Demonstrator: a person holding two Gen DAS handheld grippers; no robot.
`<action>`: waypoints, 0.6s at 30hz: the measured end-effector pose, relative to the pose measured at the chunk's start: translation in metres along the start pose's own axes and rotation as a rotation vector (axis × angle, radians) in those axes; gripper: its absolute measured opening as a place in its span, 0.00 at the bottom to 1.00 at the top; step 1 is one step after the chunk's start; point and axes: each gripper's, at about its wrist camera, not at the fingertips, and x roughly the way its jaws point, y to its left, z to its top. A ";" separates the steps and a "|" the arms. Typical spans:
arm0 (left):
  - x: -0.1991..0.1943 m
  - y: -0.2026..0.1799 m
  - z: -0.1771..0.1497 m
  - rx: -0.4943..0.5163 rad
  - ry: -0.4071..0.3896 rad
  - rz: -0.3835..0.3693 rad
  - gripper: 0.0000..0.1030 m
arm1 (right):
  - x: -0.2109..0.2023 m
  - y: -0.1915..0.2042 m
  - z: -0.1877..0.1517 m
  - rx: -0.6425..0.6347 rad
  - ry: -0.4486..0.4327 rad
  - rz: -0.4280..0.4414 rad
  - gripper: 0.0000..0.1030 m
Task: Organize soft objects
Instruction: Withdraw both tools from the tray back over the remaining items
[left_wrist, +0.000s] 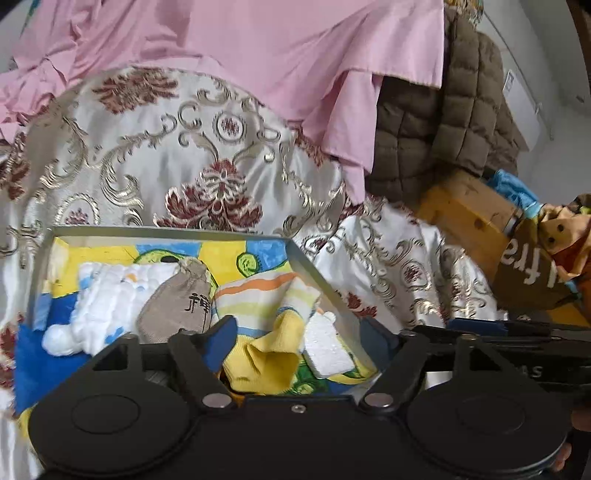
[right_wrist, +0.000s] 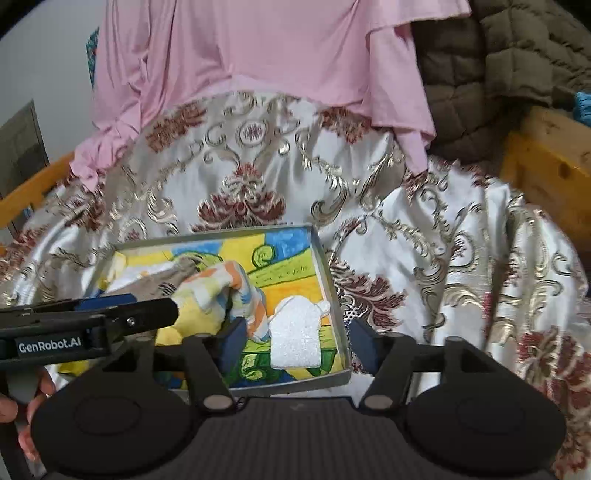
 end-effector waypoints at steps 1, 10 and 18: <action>-0.008 -0.002 -0.001 0.001 -0.015 -0.002 0.83 | -0.010 0.000 -0.001 0.003 -0.015 0.002 0.81; -0.103 -0.021 -0.003 0.016 -0.149 -0.012 0.99 | -0.103 0.005 -0.013 0.049 -0.140 0.012 0.98; -0.192 -0.045 -0.030 0.084 -0.250 -0.036 0.99 | -0.184 0.032 -0.047 0.019 -0.271 0.013 1.00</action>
